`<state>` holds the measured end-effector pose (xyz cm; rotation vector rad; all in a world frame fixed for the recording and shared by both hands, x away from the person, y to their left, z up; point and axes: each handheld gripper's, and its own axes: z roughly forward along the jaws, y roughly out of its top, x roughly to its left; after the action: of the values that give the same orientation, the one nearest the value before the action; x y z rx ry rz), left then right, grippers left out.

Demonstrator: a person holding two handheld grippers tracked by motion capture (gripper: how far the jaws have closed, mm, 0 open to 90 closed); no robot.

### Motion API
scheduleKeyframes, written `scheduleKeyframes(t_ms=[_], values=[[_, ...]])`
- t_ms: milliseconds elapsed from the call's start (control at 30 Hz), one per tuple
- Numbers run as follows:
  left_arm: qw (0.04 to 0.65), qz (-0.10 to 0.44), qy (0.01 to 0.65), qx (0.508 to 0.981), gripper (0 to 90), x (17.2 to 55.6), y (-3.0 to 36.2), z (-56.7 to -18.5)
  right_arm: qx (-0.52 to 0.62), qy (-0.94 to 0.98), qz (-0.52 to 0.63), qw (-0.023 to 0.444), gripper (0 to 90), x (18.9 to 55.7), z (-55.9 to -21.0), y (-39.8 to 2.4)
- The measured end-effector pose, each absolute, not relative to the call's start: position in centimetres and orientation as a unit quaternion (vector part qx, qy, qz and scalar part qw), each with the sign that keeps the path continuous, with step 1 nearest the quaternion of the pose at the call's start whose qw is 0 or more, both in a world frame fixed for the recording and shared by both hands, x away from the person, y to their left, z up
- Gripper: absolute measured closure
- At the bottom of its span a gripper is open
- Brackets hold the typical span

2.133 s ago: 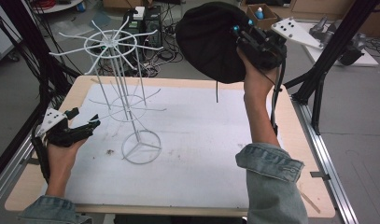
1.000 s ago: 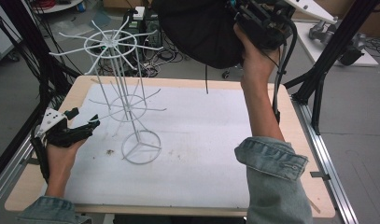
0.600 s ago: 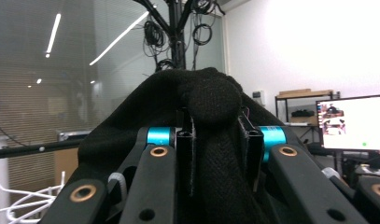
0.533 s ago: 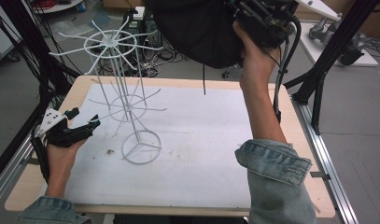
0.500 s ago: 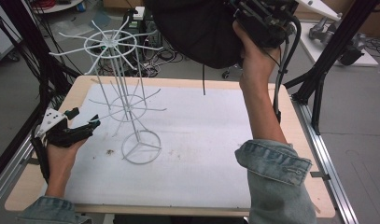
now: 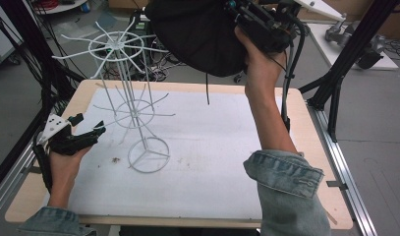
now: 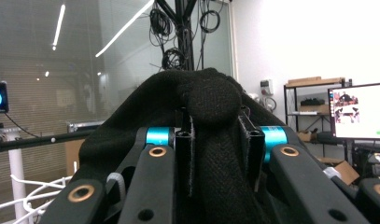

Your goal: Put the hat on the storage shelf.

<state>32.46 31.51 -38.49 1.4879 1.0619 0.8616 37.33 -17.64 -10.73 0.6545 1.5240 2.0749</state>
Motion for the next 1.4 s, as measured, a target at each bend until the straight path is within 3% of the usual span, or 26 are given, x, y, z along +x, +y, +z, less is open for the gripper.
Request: scheduleKeyframes(t_ms=[833, 1400], values=[[0.529, 0.362, 0.445, 0.625, 17.8, 32.5, 31.5, -38.5, 0.255, 0.595, 0.722, 0.244, 70.5, 37.5, -11.9, -16.1], [0.53, 0.363, 0.447, 0.622, 17.8, 32.4, 31.6, -38.5, 0.263, 0.611, 0.708, 0.237, 68.6, 37.3, -14.9, -15.7]])
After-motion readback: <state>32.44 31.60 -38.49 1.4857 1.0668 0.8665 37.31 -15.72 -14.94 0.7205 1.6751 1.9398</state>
